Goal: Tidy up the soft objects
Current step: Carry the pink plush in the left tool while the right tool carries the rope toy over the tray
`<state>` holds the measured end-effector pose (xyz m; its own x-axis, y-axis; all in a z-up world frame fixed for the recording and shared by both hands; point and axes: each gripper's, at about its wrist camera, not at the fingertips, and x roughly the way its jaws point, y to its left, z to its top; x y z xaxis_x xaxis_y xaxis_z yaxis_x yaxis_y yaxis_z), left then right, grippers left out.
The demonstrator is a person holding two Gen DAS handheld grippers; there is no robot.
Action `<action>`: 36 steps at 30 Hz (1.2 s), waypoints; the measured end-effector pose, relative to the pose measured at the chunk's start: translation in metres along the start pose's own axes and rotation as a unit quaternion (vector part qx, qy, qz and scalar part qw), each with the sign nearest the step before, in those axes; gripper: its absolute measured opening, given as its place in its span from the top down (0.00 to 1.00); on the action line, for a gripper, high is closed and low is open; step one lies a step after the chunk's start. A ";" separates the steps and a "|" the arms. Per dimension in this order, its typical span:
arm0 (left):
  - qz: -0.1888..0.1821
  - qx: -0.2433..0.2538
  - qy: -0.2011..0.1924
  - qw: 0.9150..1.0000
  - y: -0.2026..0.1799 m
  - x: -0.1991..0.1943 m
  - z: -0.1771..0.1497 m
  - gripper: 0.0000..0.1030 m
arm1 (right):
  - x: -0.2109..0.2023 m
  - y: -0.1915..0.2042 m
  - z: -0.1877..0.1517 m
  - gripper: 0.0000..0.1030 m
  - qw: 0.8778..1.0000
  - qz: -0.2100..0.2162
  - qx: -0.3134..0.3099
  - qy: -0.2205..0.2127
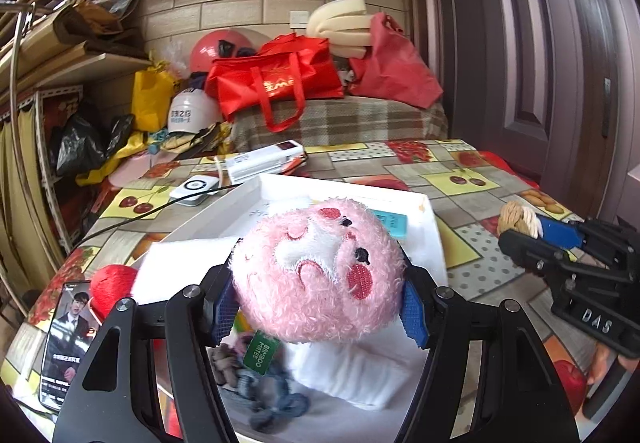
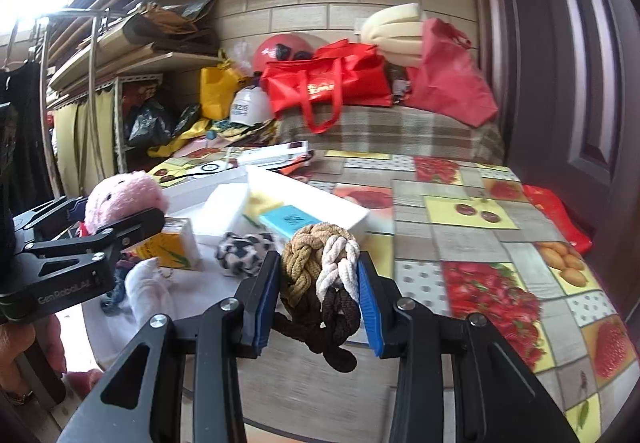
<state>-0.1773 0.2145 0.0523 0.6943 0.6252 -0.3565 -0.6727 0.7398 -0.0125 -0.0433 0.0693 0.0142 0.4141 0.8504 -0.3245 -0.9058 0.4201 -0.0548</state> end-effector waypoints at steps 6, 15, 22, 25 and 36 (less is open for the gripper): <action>0.005 -0.018 0.008 1.000 0.013 0.006 0.001 0.35 | 0.013 0.027 0.005 0.64 1.000 0.021 -0.020 0.007; 0.000 -0.034 0.021 0.999 0.024 0.015 0.003 0.35 | 0.036 0.047 0.009 0.64 0.998 0.049 -0.019 0.038; 0.000 -0.028 0.026 0.999 0.029 0.022 0.007 0.35 | 0.055 0.053 0.010 0.64 0.994 0.079 -0.011 0.079; 0.000 -0.024 0.028 0.999 0.031 0.026 0.008 0.35 | 0.065 0.051 0.011 0.64 0.992 0.086 0.004 0.094; -0.003 -0.027 0.036 0.999 0.036 0.036 0.009 0.34 | 0.092 0.047 0.016 0.64 0.987 0.089 0.039 0.124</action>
<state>-0.1744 0.2658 0.0477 0.6793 0.5997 -0.4229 -0.6825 0.7281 -0.0637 -0.0460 0.1727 -0.0029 0.2053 0.8133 -0.5444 -0.9484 0.3026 0.0945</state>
